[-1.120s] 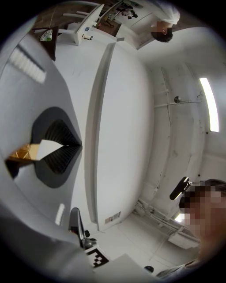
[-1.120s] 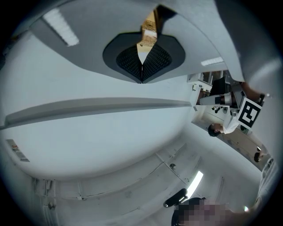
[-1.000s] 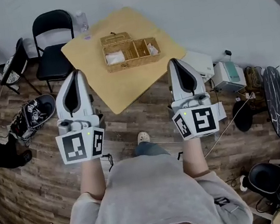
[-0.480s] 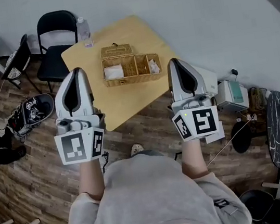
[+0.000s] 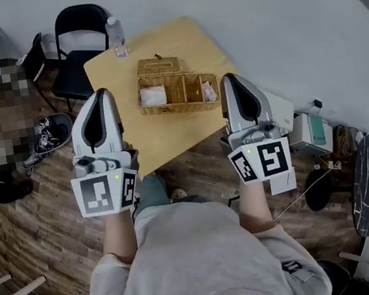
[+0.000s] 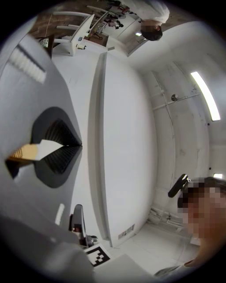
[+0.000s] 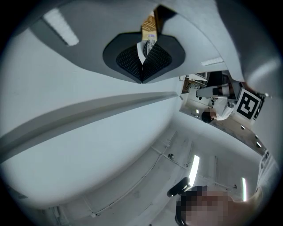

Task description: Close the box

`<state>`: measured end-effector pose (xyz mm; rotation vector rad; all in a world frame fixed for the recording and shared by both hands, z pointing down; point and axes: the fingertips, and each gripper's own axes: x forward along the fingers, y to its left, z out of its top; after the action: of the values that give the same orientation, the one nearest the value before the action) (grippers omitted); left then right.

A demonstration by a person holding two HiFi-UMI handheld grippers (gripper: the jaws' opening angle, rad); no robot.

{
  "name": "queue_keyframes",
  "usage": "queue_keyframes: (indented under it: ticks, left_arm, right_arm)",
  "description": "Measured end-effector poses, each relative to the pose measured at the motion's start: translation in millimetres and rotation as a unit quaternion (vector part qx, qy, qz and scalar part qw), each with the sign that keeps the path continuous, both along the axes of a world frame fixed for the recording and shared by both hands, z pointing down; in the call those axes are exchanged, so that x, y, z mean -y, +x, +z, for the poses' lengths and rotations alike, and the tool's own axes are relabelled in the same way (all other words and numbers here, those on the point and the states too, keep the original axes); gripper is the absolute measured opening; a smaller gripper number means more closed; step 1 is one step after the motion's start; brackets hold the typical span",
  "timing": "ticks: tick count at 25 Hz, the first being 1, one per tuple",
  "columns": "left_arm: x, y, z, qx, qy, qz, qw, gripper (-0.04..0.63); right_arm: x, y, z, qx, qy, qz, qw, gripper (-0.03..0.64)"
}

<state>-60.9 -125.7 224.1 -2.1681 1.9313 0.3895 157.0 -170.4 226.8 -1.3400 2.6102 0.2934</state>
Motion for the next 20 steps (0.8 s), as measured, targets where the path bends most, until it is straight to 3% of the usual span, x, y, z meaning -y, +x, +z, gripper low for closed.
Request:
queue_keyframes:
  ticks: [7,11,20]
  left_arm:
    - [31.7,-14.4,3.6,0.006,0.006,-0.005,0.9999,0.058]
    - [62.1,-23.1,0.2,0.008,0.008,0.002,0.9999,0.058]
    - [132.0,-46.1,11.1,0.002,-0.013,0.022,0.9997,0.058]
  right_arm:
    - [25.0,-30.6,-0.8,-0.036,0.008,-0.049,0.998,0.003]
    - [60.9,-44.6,8.0,-0.065,-0.004,-0.027,0.998,0.005]
    - [146.9,-73.0,52.2,-0.056,-0.129,-0.017,0.990,0.005]
